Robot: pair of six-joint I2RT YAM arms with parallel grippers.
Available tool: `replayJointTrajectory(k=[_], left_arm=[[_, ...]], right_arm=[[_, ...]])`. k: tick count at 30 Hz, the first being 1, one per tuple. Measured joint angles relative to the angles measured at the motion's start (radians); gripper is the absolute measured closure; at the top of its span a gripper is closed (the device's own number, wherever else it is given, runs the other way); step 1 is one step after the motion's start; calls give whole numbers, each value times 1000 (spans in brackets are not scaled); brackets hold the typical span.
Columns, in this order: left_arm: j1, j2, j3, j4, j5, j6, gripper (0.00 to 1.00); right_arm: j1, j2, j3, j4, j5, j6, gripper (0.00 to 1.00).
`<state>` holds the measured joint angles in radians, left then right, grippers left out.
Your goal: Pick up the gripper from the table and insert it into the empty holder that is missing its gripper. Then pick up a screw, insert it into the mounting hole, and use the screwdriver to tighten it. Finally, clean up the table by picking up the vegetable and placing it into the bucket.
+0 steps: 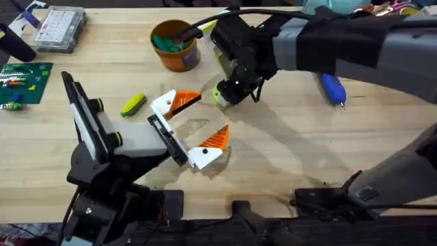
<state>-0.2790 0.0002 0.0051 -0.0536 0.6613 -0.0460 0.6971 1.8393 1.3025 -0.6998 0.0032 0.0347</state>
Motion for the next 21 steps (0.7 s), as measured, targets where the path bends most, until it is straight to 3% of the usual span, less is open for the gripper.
replayJointTrajectory(k=[9,13,15,17,20,21], left_arm=[[0,0,0,0,0,0,14],[0,0,0,0,0,0,14],[0,0,0,0,0,0,14],[0,0,0,0,0,0,14],[0,0,0,0,0,0,14],[0,0,0,0,0,0,14]], right_arm=[[0,-21,29,-56,0,0,867],[0,-34,62,-58,0,-6,987],[0,-35,68,-58,0,-4,959],[0,-35,69,-62,0,-6,736],[0,-35,72,-75,0,-6,299],[0,-35,79,-77,0,-10,47]])
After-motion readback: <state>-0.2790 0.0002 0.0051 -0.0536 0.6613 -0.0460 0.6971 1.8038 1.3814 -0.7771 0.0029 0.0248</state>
